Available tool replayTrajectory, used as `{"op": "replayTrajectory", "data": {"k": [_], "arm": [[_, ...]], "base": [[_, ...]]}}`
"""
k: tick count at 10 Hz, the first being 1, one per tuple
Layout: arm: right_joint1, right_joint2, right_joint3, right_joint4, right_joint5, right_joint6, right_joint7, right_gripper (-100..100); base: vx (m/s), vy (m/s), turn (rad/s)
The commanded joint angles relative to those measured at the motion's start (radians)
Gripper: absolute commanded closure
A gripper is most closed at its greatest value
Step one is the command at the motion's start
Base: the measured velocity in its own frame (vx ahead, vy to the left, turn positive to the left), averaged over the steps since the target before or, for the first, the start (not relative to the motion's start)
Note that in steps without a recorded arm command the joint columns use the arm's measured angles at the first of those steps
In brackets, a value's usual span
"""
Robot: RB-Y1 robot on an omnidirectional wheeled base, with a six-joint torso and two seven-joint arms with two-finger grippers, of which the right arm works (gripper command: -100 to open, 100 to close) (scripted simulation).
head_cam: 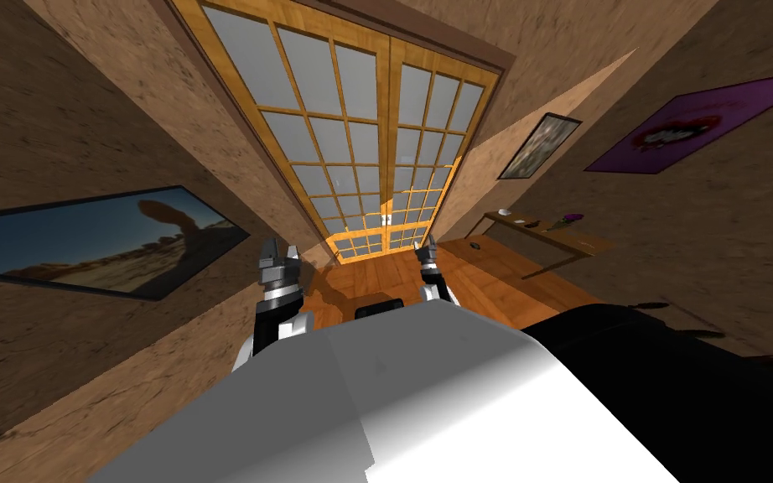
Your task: Pull the door open
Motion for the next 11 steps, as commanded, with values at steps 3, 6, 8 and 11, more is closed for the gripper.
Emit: {"op": "replayTrajectory", "data": {"k": [3,6,8,11], "arm": [[-0.018,-0.018,0.017,0.071,-0.049,-0.030,-0.069,-100],[-0.030,-0.032,0.032,0.128,-0.089,-0.054,-0.123,-100],[-0.038,-0.042,0.042,0.169,-0.118,-0.071,-0.161,-100],[-0.051,-0.056,0.058,0.229,-0.160,-0.097,-0.218,-100]], "base": [[0.106,-0.021,0.077],[0.089,-0.025,0.087],[0.093,-0.032,0.096],[0.101,-0.031,0.086]]}}
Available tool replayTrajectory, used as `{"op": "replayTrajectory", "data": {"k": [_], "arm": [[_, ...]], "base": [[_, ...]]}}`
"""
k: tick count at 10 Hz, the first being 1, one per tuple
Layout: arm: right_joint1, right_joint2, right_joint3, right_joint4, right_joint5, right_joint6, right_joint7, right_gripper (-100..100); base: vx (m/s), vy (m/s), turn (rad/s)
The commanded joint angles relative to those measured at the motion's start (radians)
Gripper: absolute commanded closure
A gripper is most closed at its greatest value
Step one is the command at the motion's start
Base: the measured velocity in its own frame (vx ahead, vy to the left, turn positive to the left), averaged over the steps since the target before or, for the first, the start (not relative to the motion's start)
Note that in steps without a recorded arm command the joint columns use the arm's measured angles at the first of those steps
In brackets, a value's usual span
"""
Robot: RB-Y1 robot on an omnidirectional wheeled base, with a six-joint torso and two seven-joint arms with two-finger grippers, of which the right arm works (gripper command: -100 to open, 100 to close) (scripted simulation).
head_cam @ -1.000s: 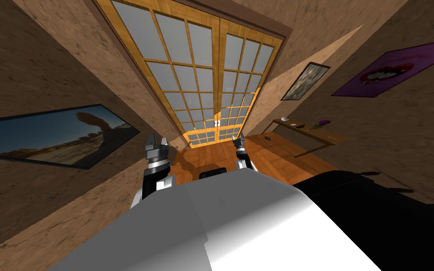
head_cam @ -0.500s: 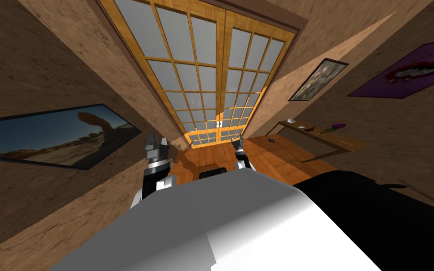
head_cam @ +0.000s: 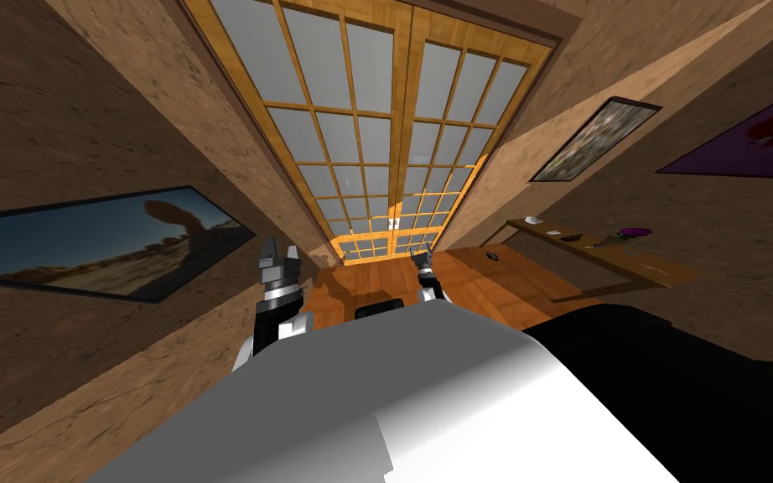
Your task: Pull the door open
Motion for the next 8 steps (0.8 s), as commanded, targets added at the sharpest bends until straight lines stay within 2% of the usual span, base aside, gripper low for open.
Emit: {"op": "replayTrajectory", "data": {"k": [1,8], "arm": [[-0.008,-0.007,0.008,0.032,-0.024,-0.014,-0.034,-100],[-0.039,-0.040,0.046,0.177,-0.125,-0.076,-0.171,-100]], "base": [[0.101,-0.037,0.090],[0.090,-0.033,0.096]]}}
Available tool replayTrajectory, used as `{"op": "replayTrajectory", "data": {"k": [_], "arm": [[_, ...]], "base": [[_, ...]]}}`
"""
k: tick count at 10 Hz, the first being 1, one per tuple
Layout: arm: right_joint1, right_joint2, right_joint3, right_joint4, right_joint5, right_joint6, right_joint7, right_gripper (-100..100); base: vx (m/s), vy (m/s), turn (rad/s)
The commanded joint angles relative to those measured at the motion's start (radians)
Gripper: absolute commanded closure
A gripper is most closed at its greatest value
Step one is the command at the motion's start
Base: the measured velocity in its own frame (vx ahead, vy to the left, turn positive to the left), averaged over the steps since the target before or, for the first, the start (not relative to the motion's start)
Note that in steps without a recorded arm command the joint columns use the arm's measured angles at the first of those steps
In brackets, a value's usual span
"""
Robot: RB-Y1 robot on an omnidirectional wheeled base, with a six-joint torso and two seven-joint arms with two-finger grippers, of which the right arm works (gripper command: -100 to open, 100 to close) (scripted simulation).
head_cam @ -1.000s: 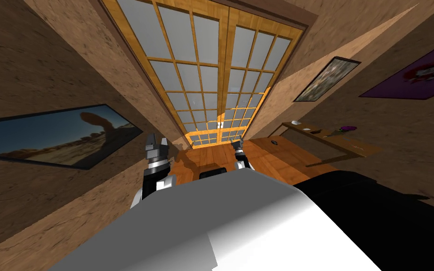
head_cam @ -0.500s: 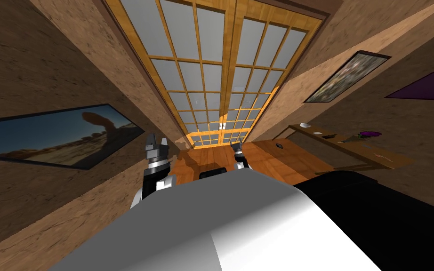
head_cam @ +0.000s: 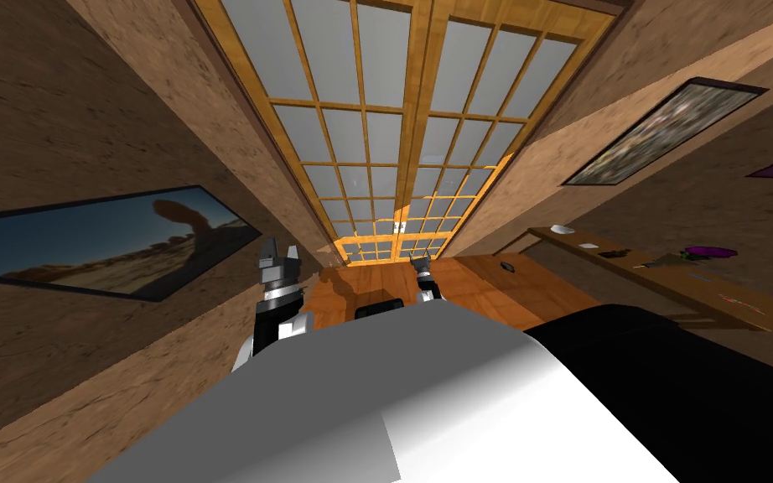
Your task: Pull the door open
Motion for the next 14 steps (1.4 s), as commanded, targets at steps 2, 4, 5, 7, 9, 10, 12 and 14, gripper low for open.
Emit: {"op": "replayTrajectory", "data": {"k": [2,4,5,7,9,10,12,14], "arm": [[-0.009,-0.013,0.015,0.053,-0.038,-0.027,-0.055,-100],[-0.018,-0.022,0.025,0.094,-0.067,-0.044,-0.094,-100],[-0.022,-0.026,0.031,0.114,-0.081,-0.053,-0.113,-100],[-0.031,-0.035,0.041,0.154,-0.109,-0.070,-0.151,-100],[-0.040,-0.043,0.051,0.192,-0.136,-0.087,-0.188,-100],[-0.044,-0.047,0.056,0.211,-0.150,-0.095,-0.206,-100],[-0.053,-0.055,0.066,0.249,-0.176,-0.111,-0.242,-100],[-0.061,-0.062,0.075,0.285,-0.202,-0.127,-0.277,-100]], "base": [[0.090,-0.034,0.088],[0.102,-0.044,0.099],[0.077,-0.048,0.105],[0.084,-0.049,0.088],[0.093,-0.038,0.094],[0.094,-0.058,0.087],[0.089,-0.043,0.088],[0.092,-0.045,0.075]]}}
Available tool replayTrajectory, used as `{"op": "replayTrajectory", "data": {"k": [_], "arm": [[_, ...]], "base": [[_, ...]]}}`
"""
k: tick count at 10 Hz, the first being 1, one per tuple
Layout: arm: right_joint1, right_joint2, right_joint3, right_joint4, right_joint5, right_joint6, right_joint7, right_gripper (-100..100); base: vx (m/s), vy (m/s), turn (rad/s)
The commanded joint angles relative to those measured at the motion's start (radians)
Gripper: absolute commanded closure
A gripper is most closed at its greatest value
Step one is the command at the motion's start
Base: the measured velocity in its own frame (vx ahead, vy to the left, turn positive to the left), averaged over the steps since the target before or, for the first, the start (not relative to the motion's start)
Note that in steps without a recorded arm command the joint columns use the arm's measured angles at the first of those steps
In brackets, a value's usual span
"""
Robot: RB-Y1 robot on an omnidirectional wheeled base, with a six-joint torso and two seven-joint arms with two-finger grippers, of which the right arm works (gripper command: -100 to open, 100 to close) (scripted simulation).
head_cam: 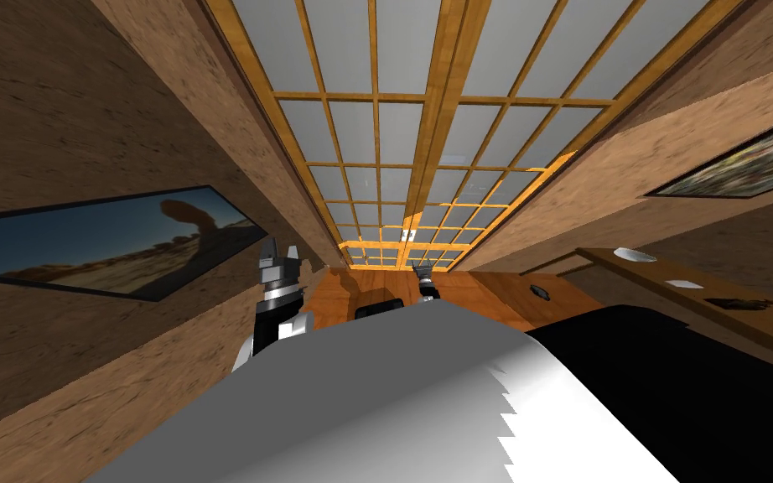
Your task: Pull the door open
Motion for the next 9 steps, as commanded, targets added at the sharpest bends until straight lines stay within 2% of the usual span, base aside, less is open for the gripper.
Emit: {"op": "replayTrajectory", "data": {"k": [1,4,8,9], "arm": [[-0.008,-0.006,0.008,0.031,-0.020,-0.014,-0.030,-100],[-0.021,-0.016,0.021,0.082,-0.056,-0.036,-0.079,-100],[-0.046,-0.037,0.046,0.183,-0.128,-0.080,-0.176,-100],[-0.050,-0.040,0.049,0.194,-0.136,-0.085,-0.187,-100]], "base": [[0.091,-0.042,0.084],[0.081,-0.048,0.080],[0.125,-0.079,0.121],[0.126,-0.079,0.085]]}}
